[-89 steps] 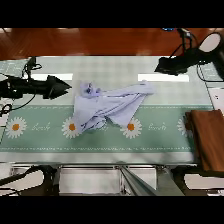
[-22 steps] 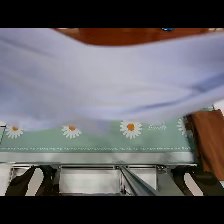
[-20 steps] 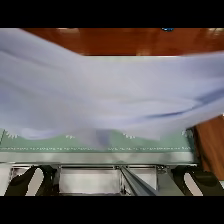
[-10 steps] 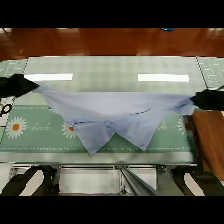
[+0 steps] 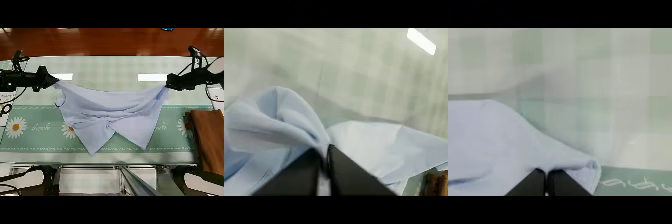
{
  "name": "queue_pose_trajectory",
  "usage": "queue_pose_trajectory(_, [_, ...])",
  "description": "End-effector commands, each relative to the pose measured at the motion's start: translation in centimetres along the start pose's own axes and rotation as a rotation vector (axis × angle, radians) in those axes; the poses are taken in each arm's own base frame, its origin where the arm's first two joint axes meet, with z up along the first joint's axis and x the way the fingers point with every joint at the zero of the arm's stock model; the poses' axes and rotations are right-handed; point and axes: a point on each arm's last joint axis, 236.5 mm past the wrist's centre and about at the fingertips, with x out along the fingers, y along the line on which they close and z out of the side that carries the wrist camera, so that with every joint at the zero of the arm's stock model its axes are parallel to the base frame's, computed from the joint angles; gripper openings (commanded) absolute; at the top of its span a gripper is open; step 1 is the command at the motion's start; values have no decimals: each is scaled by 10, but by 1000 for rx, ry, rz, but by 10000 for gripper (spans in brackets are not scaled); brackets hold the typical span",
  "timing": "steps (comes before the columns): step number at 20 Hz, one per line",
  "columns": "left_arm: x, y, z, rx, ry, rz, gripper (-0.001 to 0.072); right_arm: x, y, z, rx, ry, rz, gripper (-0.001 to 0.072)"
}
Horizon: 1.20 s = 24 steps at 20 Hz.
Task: Fold the shirts.
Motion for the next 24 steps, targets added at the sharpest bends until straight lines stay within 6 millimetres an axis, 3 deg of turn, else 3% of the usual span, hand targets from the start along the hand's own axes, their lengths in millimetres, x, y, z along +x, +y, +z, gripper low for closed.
queue_pose_trajectory(1, [14,10,-1,-28,50,-8,501,25,-2,20,21,8,18,24])
queue_pose_trajectory(3, [-2,34,-22,16,168,82,507,26,-2,22,17,6,16,24])
queue_pose_trajectory(6, [-44,89,-61,-77,312,266,506,26,-2,18,1,23,18,24])
queue_pose_trajectory(9, [-57,99,-103,-138,329,274,506,26,-1,16,-6,32,20,24])
queue_pose_trajectory(13, [-34,95,-170,-237,346,184,505,26,-1,13,-7,42,21,24])
queue_pose_trajectory(19, [2,98,-201,-245,347,203,504,26,0,3,-9,85,24,24])
queue_pose_trajectory(24, [30,93,-212,-230,366,232,502,25,3,1,-2,95,36,24])
